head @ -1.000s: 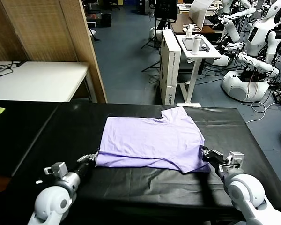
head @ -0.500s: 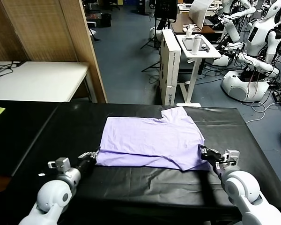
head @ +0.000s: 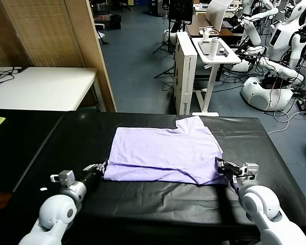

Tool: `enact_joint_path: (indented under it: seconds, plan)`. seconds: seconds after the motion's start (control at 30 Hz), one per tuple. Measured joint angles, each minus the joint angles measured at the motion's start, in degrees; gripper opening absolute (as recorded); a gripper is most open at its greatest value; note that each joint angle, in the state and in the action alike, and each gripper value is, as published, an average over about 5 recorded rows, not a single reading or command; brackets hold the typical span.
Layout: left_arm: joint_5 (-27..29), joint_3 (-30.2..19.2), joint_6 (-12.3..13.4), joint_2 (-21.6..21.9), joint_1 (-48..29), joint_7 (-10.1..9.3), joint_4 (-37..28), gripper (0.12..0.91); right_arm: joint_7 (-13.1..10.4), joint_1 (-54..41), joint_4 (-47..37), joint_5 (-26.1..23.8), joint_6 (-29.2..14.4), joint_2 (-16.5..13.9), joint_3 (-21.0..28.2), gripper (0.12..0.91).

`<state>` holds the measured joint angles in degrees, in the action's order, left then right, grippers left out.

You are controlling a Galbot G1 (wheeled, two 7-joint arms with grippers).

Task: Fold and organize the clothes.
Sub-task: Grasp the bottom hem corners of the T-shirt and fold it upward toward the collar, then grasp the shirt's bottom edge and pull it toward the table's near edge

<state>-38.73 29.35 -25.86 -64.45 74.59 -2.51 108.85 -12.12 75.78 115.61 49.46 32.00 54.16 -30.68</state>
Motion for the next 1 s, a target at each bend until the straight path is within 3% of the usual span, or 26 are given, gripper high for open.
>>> enact_joint_path:
  seconds: [0.13, 0.2, 0.27, 0.57, 0.9, 1.0]
  plan:
    - [0.2, 1.1, -0.2, -0.1, 1.8, -0.16, 1.9, 0.741, 1.6, 5.6, 3.5, -1.3, -0.3, 0.0, -3.5, 0.866]
    - [0.5, 1.6, -0.4, -0.3, 2.9, -0.23, 3.0, 0.841, 2.6, 8.8, 4.9, -1.9, -0.7, 0.3, -5.3, 0.9]
    - [1.1, 1.9, -0.4, -0.7, 4.1, -0.26, 4.0, 0.889, 3.6, 12.0, 6.0, -2.4, -1.2, 0.5, -7.0, 0.905]
    - [3.3, 2.1, -0.1, -2.4, 9.1, 0.06, 6.8, 0.907, 4.7, 18.1, 6.7, -3.7, -1.9, 1.1, -9.3, 0.89]
    - [3.4, 2.0, 0.0, -3.0, 10.9, 0.27, 7.8, 0.907, 4.6, 17.8, 5.5, -4.0, -1.9, 1.0, -8.1, 0.706]
    - [3.5, 2.0, 0.1, -3.3, 11.6, 0.42, 8.4, 0.903, 4.6, 17.7, 5.5, -4.0, -1.9, 1.0, -7.8, 0.593]
